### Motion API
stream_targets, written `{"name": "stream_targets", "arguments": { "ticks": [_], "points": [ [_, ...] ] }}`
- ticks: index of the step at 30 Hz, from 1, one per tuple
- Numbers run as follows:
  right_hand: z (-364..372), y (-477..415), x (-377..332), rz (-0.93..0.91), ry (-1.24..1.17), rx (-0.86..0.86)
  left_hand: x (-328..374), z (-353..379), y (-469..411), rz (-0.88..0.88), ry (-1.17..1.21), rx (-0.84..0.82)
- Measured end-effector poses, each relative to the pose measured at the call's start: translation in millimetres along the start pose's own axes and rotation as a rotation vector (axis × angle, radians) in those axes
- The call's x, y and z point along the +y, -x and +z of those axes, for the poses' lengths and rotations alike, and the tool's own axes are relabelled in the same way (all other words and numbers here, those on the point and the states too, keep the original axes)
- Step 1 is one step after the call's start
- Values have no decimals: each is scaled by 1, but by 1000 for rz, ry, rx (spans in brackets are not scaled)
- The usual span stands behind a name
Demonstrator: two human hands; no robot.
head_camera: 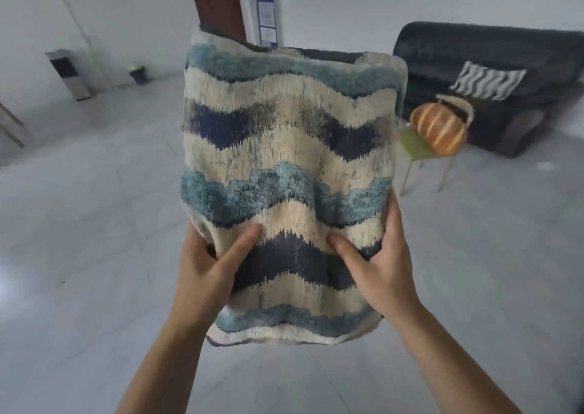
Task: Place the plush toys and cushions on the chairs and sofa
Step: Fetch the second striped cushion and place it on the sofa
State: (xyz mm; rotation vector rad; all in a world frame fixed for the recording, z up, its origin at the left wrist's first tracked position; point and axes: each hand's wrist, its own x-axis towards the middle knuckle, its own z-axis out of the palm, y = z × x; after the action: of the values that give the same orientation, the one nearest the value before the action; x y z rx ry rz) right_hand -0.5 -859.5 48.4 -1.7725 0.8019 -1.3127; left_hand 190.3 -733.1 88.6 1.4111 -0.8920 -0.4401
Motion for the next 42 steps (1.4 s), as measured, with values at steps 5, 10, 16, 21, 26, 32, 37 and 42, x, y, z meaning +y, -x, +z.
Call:
{"name": "stream_targets", "arguments": {
  "ticks": [5,10,16,21,26,32,37,42],
  "points": [
    [-38,-77,86,9,39,108,-54,105,-97,69,-65,-41],
    [-100,-185,151,50,141,231,-78,236,-214,93,35,-207],
    [-224,-286,198,86,296,455,-71,432,-318,82,146,-501],
    [-338,-331,276,118,402,657,-96,616,-360,82,170,-666],
    [-457,-398,364,166,429,759,-109,795,-387,77,159,-731],
    [-568,-538,432,254,418,709,-94,945,-470,21,172,-680],
    [-636,-664,518,266,403,547,-121,1053,-553,-38,184,-534],
    [-704,-795,624,287,412,506,-161,1191,-642,-90,188,-451]
  ]
}}
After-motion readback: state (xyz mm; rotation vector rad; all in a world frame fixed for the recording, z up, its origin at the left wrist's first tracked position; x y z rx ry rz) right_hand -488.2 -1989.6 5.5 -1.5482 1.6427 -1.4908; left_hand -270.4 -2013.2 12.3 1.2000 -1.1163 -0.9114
